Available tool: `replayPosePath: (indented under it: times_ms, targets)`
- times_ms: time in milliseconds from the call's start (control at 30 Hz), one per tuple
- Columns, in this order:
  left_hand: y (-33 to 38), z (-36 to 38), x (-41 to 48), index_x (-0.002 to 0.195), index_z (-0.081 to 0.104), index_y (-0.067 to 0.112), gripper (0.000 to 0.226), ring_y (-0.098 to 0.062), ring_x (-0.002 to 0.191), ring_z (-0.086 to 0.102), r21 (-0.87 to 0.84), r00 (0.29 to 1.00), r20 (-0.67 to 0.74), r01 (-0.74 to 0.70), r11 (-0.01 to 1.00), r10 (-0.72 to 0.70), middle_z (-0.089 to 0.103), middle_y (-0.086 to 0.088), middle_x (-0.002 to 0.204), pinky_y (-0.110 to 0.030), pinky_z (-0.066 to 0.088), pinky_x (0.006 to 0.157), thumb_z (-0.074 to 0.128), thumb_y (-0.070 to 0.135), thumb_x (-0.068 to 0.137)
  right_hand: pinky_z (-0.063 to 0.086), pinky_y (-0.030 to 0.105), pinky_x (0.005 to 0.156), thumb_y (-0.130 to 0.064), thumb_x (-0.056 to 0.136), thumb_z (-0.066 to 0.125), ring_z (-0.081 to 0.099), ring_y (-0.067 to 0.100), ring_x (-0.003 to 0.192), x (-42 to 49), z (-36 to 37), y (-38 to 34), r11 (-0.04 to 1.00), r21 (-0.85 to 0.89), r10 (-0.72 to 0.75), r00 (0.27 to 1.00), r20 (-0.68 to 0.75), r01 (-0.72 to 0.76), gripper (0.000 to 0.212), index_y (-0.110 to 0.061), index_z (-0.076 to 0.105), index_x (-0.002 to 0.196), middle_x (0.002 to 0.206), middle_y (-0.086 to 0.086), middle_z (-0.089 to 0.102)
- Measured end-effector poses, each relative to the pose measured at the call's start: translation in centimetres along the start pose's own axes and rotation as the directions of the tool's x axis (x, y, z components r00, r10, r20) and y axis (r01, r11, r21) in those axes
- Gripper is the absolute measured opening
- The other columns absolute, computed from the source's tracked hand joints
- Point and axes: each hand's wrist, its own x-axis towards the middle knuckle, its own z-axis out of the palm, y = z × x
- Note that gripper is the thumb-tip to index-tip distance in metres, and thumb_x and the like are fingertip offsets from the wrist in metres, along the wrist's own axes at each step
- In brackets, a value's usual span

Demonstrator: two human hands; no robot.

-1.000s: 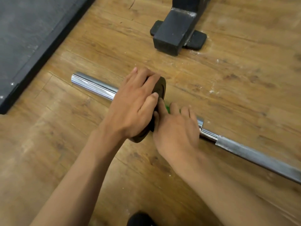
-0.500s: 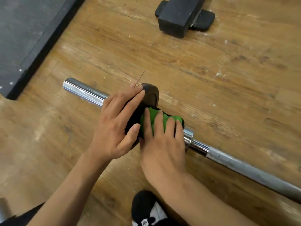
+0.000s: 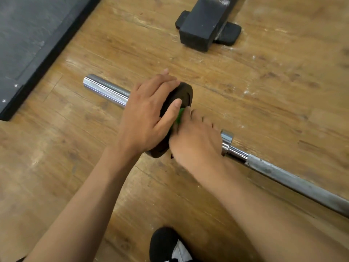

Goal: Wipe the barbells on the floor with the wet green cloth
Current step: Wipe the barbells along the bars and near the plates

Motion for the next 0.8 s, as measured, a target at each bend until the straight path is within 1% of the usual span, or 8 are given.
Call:
replayPosePath:
  times_ms: [67, 133, 200, 267, 333, 500, 633, 800]
  targets:
    - [-0.1, 0.9, -1.5, 0.144, 0.055, 0.000, 0.053, -0.030, 0.149, 0.041, -0.003, 0.999, -0.026, 0.043, 0.999, -0.043, 0.055, -0.015, 0.147, -0.052, 0.042, 0.112, 0.046, 0.035, 0.106, 0.042, 0.044, 0.081, -0.040, 0.108, 0.029, 0.057, 0.035, 0.111, 2.8, -1.3, 0.5, 0.998, 0.052, 0.024, 1.000, -0.011, -0.023, 0.047, -0.013, 0.053, 0.139, 0.123, 0.009, 0.060]
    - [-0.3, 1.7, -2.4, 0.149, 0.048, -0.002, 0.056, -0.034, 0.153, 0.034, -0.038, 0.997, -0.058, 0.039, 0.999, -0.041, 0.047, -0.019, 0.153, -0.053, 0.036, 0.119, 0.049, 0.034, 0.106, 0.037, 0.040, 0.073, -0.039, 0.108, 0.028, 0.060, 0.035, 0.102, 3.8, -1.7, 1.0, 0.998, 0.064, 0.010, 0.998, -0.067, -0.005, 0.048, -0.014, 0.050, 0.143, 0.120, 0.011, 0.064]
    - [-0.6, 2.0, -1.6, 0.149, 0.048, -0.002, 0.055, -0.038, 0.154, 0.030, -0.056, 0.998, -0.069, -0.010, 0.998, 0.007, 0.042, -0.022, 0.157, -0.053, 0.030, 0.123, 0.045, 0.034, 0.108, 0.039, 0.043, 0.080, -0.039, 0.110, 0.027, 0.057, 0.036, 0.115, 2.7, -1.2, 1.0, 1.000, -0.013, 0.008, 0.996, -0.086, -0.009, 0.055, -0.013, 0.032, 0.158, 0.133, 0.012, 0.058]
    - [-0.9, 1.9, 0.1, 0.148, 0.051, -0.001, 0.056, -0.038, 0.155, 0.028, -0.058, 0.998, -0.033, -0.062, 0.996, 0.060, 0.041, -0.021, 0.159, -0.051, 0.028, 0.124, 0.035, 0.037, 0.111, 0.037, 0.047, 0.104, -0.036, 0.108, 0.034, 0.047, 0.038, 0.128, 0.6, 0.2, 0.7, 0.990, -0.144, -0.026, 0.988, -0.151, 0.004, 0.065, -0.008, 0.016, 0.164, 0.147, 0.014, 0.046]
    - [-1.2, 1.6, 1.6, 0.147, 0.052, -0.002, 0.061, -0.037, 0.156, 0.026, -0.074, 0.996, -0.004, -0.085, 0.994, 0.085, 0.040, -0.021, 0.160, -0.050, 0.027, 0.124, 0.027, 0.041, 0.112, 0.031, 0.052, 0.118, -0.035, 0.104, 0.041, 0.044, 0.042, 0.132, -0.5, 1.9, 0.9, 0.980, -0.189, -0.105, 0.965, -0.241, 0.060, 0.069, -0.003, 0.021, 0.162, 0.154, 0.018, 0.044]
    - [-1.0, 3.0, 1.5, 0.149, 0.049, -0.002, 0.061, -0.040, 0.155, 0.027, 0.009, 0.989, -0.126, -0.082, 0.997, 0.082, 0.040, -0.022, 0.160, -0.044, 0.024, 0.123, 0.022, 0.038, 0.112, 0.034, 0.051, 0.110, -0.043, 0.107, 0.019, 0.047, 0.038, 0.128, 2.8, -0.6, 1.0, 0.993, -0.119, -0.010, 0.976, -0.216, -0.016, 0.065, -0.008, 0.027, 0.162, 0.152, 0.012, 0.046]
    - [-0.7, 4.6, -0.1, 0.157, 0.034, 0.004, 0.058, -0.040, 0.157, 0.021, 0.037, 0.991, -0.135, -0.003, 0.999, 0.008, 0.031, -0.022, 0.165, -0.040, 0.018, 0.125, 0.023, 0.039, 0.113, 0.034, 0.048, 0.103, -0.039, 0.109, 0.023, 0.049, 0.037, 0.126, 5.6, -2.0, 1.3, 0.996, -0.007, 0.085, 0.959, -0.269, -0.091, 0.051, -0.015, 0.045, 0.149, 0.141, 0.009, 0.054]
    - [-1.4, 4.4, 4.8, 0.153, 0.045, 0.001, 0.063, -0.038, 0.157, 0.022, 0.020, 0.988, -0.092, -0.121, 0.992, 0.123, 0.037, -0.018, 0.163, -0.039, 0.021, 0.124, 0.018, 0.041, 0.112, 0.023, 0.054, 0.125, -0.017, 0.097, 0.042, 0.039, 0.044, 0.143, 3.4, 1.3, 2.5, 0.987, -0.159, -0.070, 0.915, -0.397, 0.006, 0.066, -0.003, 0.030, 0.160, 0.154, 0.022, 0.045]
